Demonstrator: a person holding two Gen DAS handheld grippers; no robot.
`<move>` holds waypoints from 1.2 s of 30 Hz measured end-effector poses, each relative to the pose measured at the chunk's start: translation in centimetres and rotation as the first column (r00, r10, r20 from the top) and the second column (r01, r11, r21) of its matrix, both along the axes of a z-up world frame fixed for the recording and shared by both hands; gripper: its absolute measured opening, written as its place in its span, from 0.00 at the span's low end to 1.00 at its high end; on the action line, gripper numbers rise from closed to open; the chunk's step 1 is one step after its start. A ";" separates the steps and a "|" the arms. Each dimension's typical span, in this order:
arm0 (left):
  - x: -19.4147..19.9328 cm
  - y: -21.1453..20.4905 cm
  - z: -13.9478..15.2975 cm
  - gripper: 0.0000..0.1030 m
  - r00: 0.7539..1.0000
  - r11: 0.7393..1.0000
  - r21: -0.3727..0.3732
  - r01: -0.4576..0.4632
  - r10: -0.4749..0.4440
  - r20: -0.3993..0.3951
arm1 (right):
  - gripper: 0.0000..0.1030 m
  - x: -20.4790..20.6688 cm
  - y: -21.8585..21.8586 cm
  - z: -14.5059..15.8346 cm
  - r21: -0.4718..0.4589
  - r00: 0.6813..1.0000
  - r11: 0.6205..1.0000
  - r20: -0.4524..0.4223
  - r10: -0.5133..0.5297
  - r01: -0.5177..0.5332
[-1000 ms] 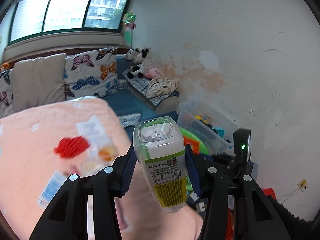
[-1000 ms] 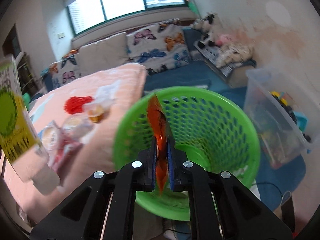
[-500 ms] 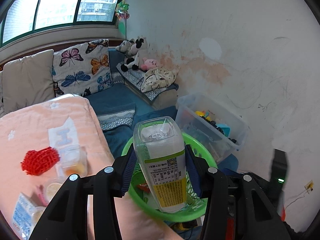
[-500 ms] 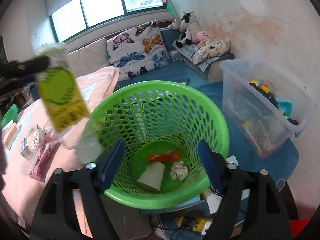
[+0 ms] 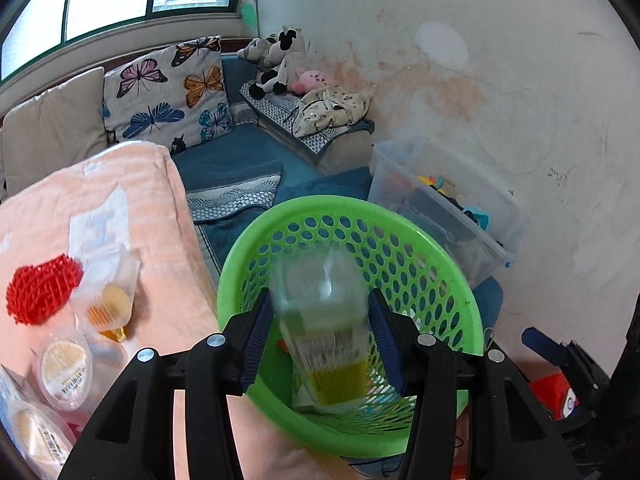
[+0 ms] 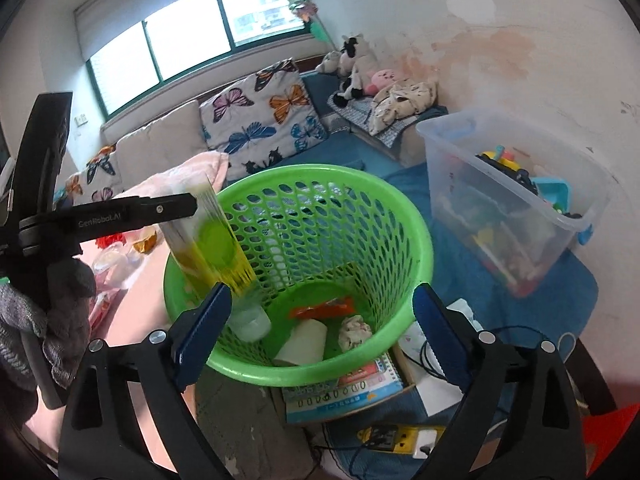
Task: Collect trash
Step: 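Drop the red wrapper and juice bottle into the green basket from both grippers, then move both grippers back over the table toward the plastic cups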
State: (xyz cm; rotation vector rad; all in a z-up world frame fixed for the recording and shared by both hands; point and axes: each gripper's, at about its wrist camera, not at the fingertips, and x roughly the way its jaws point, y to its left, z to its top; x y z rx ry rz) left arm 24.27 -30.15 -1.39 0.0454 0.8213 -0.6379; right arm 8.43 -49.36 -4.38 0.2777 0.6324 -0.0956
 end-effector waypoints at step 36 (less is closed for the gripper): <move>-10.8 22.7 1.0 0.61 0.961 0.960 -0.051 -0.275 0.276 -0.001 | 0.96 -0.4 11.6 1.7 0.041 0.968 0.967 0.006 0.250 -0.250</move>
